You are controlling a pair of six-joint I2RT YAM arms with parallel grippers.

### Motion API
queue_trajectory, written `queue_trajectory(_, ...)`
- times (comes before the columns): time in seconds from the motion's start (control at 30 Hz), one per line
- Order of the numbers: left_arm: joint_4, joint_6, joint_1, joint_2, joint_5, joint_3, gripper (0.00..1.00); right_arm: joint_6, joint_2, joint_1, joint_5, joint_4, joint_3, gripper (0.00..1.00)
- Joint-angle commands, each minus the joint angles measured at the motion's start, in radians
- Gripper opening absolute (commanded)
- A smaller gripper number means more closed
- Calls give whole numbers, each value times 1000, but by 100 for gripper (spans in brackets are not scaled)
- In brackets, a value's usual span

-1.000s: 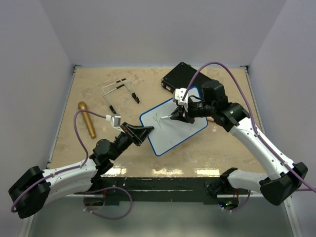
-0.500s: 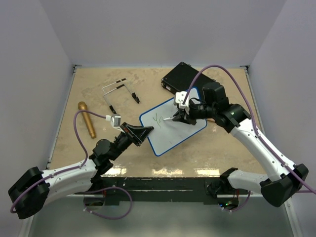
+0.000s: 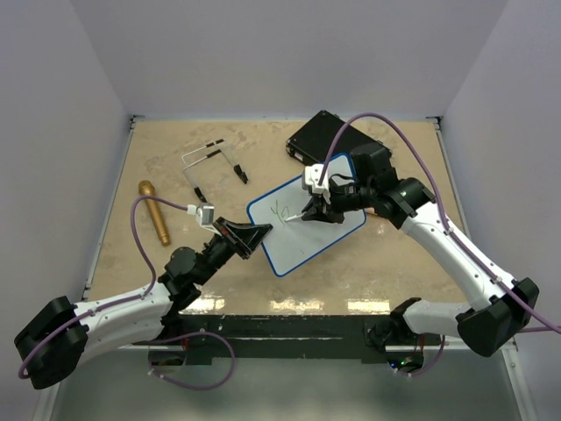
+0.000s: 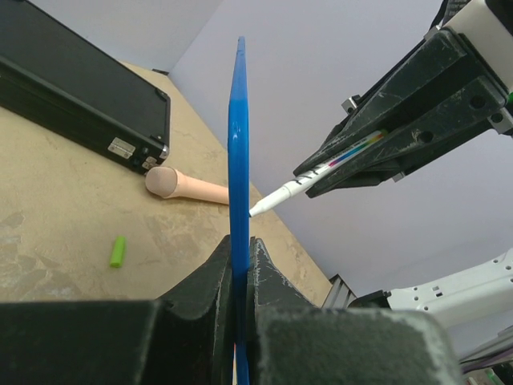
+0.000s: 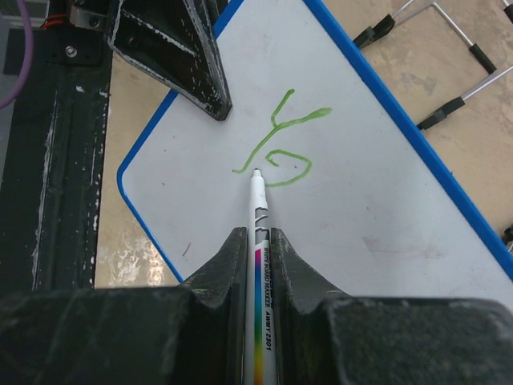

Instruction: Write a sentence on the whiteboard

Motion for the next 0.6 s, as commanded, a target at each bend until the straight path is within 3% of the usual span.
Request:
queue_trajectory(0.0, 217, -19, -5, -20, 19, 21, 0, 14, 11, 4, -10, 29, 76, 0)
queue_trajectory(0.33, 208, -16, -6, -32, -4, 4, 0, -1, -51, -3, -56, -3, 93, 0)
queue_trajectory(0.57, 211, -19, -5, -42, -18, -10, 0, 39, -99, -46, -2, 35, 41, 0)
